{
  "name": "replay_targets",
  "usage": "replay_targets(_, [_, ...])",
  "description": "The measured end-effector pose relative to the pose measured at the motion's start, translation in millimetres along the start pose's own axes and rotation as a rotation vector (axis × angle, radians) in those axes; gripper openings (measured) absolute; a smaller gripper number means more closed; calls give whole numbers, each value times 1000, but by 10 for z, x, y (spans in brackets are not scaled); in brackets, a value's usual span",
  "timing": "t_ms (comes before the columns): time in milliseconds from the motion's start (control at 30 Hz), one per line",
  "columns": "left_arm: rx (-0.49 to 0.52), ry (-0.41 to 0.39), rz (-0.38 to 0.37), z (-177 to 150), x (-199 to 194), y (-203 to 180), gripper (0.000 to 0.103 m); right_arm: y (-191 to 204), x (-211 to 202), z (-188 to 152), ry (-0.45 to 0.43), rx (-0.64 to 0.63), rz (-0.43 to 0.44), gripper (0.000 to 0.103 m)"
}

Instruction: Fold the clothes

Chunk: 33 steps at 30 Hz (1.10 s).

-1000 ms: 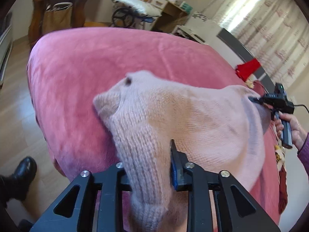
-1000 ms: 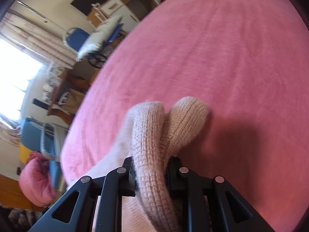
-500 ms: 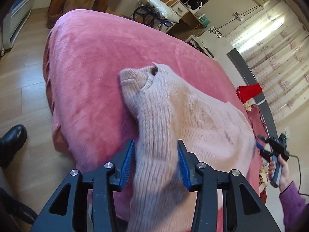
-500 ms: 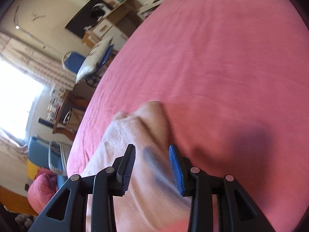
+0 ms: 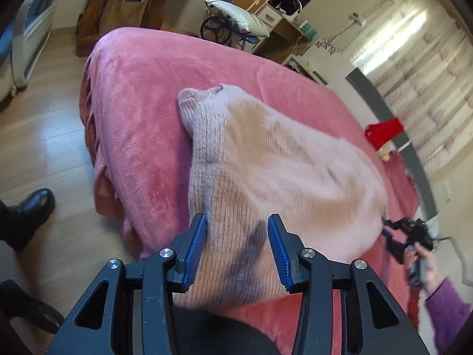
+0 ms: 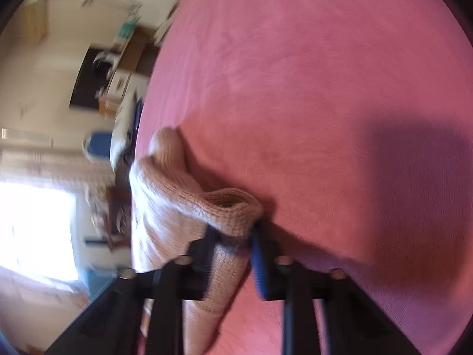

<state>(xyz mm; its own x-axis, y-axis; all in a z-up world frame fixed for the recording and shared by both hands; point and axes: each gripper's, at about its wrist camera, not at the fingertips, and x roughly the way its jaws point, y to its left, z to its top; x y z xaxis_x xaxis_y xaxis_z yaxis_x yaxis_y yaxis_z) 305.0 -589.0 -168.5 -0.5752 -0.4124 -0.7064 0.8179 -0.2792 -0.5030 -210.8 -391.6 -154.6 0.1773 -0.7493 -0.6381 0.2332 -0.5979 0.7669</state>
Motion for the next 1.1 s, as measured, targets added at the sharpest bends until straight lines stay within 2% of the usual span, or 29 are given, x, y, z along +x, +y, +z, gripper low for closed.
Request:
replay_targets(33, [16,6,29,-12,-14,-49,45,-25,-44,-16,-18,21,-16,13])
replay_targets(100, [32,9,64,-32,-62,-145,45,24,-148,-68,-53,-34,-122,14])
replay_targets(133, [38,10,85,-41,-85,-198,45,75,-191,-108,-66,-84,-179,17])
replay_targets(167, [42,12,112,-47,-109,-261,46,149,-241,-172,-84,-133,-220,28])
replay_targets(200, [44,15,136,-57,-131,-327,52,230,-292,-248,-102,-169,-247,30])
replay_targets(267, [43,27,174,-92,-167,-471,55,423,-489,-457,-145,-279,-297,37])
replay_targets(333, [43,39,187,-150,-170,-624,59,649,-659,-738,-161,-416,-311,50])
replay_targets(400, [68,58,207,-234,-121,-829,62,886,-684,-1067,-109,-592,-310,84])
replay_targets(433, [84,68,225,-261,-90,-927,64,970,-648,-1191,-90,-664,-318,88])
replay_targets(567, [114,75,289,-366,29,-1254,67,1213,-524,-1592,-36,-894,-337,86])
replay_targets(700, [118,94,417,-436,141,-1456,71,1346,-380,-1802,36,-1029,-389,86])
replay_targets(767, [118,114,468,-446,174,-1523,71,1473,-309,-1932,38,-1087,-398,86])
replay_targets(867, [160,102,573,-409,132,-1622,72,1651,-303,-2135,2,-1173,-423,86])
replay_targets(967, [179,81,628,-339,6,-1741,76,1798,-320,-2366,-16,-1234,-485,86])
replay_targets(1100, [155,98,616,-210,-223,-1876,79,1963,-299,-2511,80,-1162,-488,85])
